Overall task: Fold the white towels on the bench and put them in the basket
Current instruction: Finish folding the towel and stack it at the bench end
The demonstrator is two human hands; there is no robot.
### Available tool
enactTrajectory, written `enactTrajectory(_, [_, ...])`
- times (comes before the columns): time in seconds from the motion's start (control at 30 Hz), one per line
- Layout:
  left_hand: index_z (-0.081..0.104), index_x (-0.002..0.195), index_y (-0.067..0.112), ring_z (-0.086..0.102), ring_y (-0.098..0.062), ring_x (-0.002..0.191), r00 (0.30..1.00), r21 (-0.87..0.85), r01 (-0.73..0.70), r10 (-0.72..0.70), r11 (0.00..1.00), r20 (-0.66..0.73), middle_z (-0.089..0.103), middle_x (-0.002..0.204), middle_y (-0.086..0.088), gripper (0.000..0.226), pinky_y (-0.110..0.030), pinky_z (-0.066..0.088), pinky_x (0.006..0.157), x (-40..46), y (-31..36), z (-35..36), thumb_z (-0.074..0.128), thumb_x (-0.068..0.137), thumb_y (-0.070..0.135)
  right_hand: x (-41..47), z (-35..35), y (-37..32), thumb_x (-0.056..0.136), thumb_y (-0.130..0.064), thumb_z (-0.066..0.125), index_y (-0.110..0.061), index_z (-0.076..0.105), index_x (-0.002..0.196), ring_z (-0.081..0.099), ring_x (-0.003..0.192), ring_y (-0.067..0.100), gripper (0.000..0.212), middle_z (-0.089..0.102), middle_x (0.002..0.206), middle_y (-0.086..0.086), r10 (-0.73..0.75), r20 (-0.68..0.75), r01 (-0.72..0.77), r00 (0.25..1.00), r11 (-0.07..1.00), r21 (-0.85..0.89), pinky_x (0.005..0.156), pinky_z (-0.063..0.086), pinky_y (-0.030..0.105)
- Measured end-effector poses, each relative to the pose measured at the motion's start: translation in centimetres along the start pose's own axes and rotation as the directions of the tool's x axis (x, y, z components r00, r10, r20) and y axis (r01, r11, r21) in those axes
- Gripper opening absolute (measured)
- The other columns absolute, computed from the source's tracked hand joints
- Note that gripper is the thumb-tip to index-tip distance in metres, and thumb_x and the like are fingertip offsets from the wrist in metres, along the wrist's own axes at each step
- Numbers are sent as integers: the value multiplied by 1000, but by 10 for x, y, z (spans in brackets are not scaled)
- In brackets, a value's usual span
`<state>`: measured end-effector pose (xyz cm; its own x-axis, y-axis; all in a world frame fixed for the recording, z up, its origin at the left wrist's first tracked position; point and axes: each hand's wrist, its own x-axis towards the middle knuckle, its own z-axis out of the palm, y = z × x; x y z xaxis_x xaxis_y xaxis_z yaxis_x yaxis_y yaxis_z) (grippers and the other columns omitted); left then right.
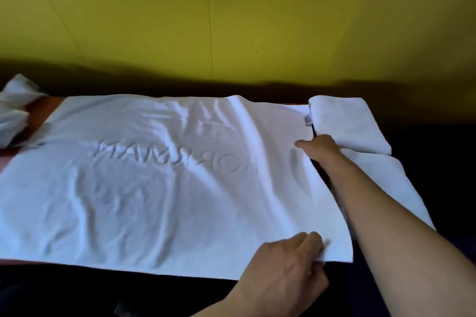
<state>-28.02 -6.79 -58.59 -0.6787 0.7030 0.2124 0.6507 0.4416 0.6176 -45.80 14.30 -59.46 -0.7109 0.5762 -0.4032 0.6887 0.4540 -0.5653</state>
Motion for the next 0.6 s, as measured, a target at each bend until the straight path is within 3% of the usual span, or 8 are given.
enactTrajectory(0.03, [29,83,26,47,-23,56,1000,11,14,-14,1000,-16,50,72,1,22,-34,39,44,-2,-2,-1,52,81,27,1,2,0,85,-40,70,-1,60,101,57,72,25,43,61,83,9,-3,-19,3,1000,1000,-7,72,43,35])
enactTrajectory(0.1, [29,83,27,44,-21,58,999,-9,51,-51,999,-19,49,72,1,22,-34,38,49,-7,-4,-8,50,81,33,9,5,-1,86,-35,71,1,64,98,64,87,32,38,69,96,16,11,-42,-10,999,1000,15,79,48,38])
enactTrajectory(0.17, [33,82,25,42,-21,64,992,-70,126,-126,990,1,47,73,1,19,-38,40,60,-9,-4,-16,42,82,41,10,3,-7,85,-27,71,-2,65,92,66,100,35,26,70,110,20,54,7,-55,999,980,189,82,49,36])
enactTrajectory(0.27, [29,82,23,41,-26,69,973,-107,232,-229,967,38,41,69,0,29,-40,39,71,-7,0,-27,25,87,51,0,-14,-22,83,-21,70,-5,71,91,67,74,26,18,72,92,14,54,87,-89,995,871,484,64,50,29])
enactTrajectory(0.37, [35,92,27,53,-27,83,955,-146,295,-291,944,54,55,83,-3,41,-38,39,78,-9,0,-39,11,90,60,-9,-35,-43,87,-22,67,-12,66,82,61,55,19,11,66,74,7,14,21,-24,1000,791,611,44,44,19])
enactTrajectory(0.43, [39,96,28,56,-23,85,948,-215,313,-317,925,15,60,88,-1,48,-37,42,79,-16,-2,-48,9,88,64,-10,-44,-60,91,-20,65,-12,65,85,66,51,18,10,68,79,8,-16,2,9,1000,711,703,44,47,19])
enactTrajectory(0.5, [42,94,28,56,-22,77,935,-284,331,-353,900,-26,59,77,1,48,-36,46,76,-25,-3,-59,13,85,65,-16,-47,-79,93,-15,63,-10,66,93,68,52,14,7,70,83,9,-70,-10,53,998,642,765,45,50,20])
enactTrajectory(0.6, [41,95,33,63,-23,70,885,-397,387,-456,832,-94,64,66,0,35,-33,52,72,-39,-9,-77,24,81,61,-26,-37,-109,92,-18,64,-11,67,85,67,55,14,10,70,72,4,-126,-23,99,992,636,765,50,51,21])
